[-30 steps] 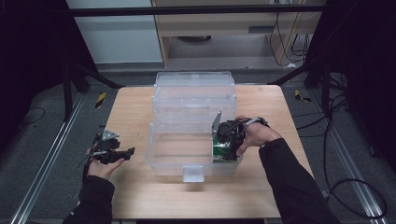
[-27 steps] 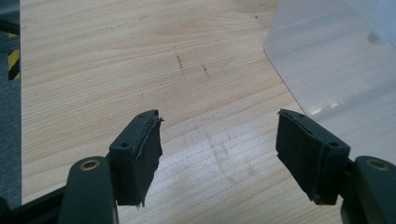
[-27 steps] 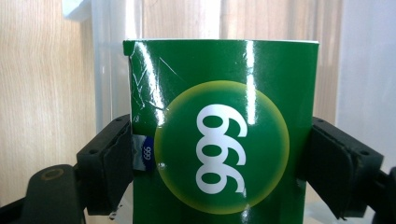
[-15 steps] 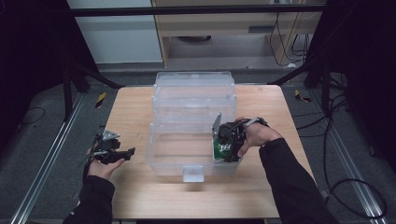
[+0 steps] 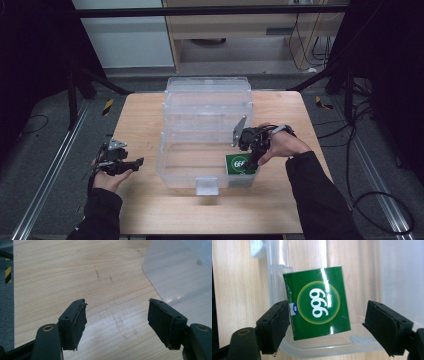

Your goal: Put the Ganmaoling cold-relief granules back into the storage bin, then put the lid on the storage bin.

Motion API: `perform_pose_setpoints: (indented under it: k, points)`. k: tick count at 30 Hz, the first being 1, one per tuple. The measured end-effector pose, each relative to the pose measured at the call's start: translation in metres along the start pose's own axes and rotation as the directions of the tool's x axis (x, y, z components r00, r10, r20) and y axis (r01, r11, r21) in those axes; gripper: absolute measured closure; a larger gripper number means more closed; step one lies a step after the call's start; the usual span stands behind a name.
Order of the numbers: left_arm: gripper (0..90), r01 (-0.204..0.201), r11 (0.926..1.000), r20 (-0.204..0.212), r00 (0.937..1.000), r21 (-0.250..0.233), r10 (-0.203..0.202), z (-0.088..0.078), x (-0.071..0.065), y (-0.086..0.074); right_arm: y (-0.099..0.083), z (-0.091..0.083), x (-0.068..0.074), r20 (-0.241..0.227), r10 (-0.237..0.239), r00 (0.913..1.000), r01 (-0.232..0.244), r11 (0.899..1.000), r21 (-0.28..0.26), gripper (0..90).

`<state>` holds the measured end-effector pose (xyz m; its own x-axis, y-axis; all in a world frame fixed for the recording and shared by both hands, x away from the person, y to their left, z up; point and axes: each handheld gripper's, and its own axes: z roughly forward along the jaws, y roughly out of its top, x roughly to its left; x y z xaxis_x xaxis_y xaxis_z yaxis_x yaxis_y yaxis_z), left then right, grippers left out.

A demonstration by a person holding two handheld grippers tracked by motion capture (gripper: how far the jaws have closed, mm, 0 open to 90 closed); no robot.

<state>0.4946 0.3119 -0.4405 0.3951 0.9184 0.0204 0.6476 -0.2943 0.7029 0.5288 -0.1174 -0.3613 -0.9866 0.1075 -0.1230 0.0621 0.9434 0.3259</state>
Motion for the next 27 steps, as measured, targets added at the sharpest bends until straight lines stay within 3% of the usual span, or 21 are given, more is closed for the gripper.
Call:
perform_pose_setpoints:
  k: [4, 7, 9, 12, 15, 27]
  points:
    - [30.6, 0.004, 1.0000, 0.001, 1.0000, -0.006, -0.004, -0.001, 0.000, 0.000, -0.006, -0.014, 0.005, 0.030, 0.051, 0.9983, -0.049, 0.998, -0.047, 24.1]
    - [31.1, 0.001, 0.9999, 0.002, 1.0000, -0.013, -0.001, -0.002, 0.000, 0.000, -0.011, -0.022, 0.009, 0.025, 0.120, 0.9924, -0.117, 0.987, -0.109, 27.0]
    - [31.4, -0.004, 0.9999, 0.005, 1.0000, -0.014, 0.004, -0.002, -0.001, 0.000, -0.012, -0.028, 0.015, 0.057, 0.120, 0.9912, -0.112, 0.986, -0.127, 28.3]
    - [32.3, -0.007, 0.9996, 0.005, 1.0000, -0.027, 0.007, -0.003, -0.002, 0.001, -0.013, -0.031, 0.023, 0.031, 0.160, 0.9867, -0.152, 0.972, -0.180, 29.8]
    - [33.9, -0.005, 0.9991, -0.003, 1.0000, -0.042, 0.005, -0.005, -0.002, 0.002, -0.010, -0.030, 0.032, 0.049, 0.138, 0.9893, -0.127, 0.976, -0.177, 29.4]
    - [37.4, 0.007, 0.9965, -0.007, 0.9999, -0.083, -0.008, -0.014, 0.001, 0.004, 0.008, -0.024, 0.046, 0.062, 0.142, 0.9879, -0.124, 0.965, -0.231, 32.1]
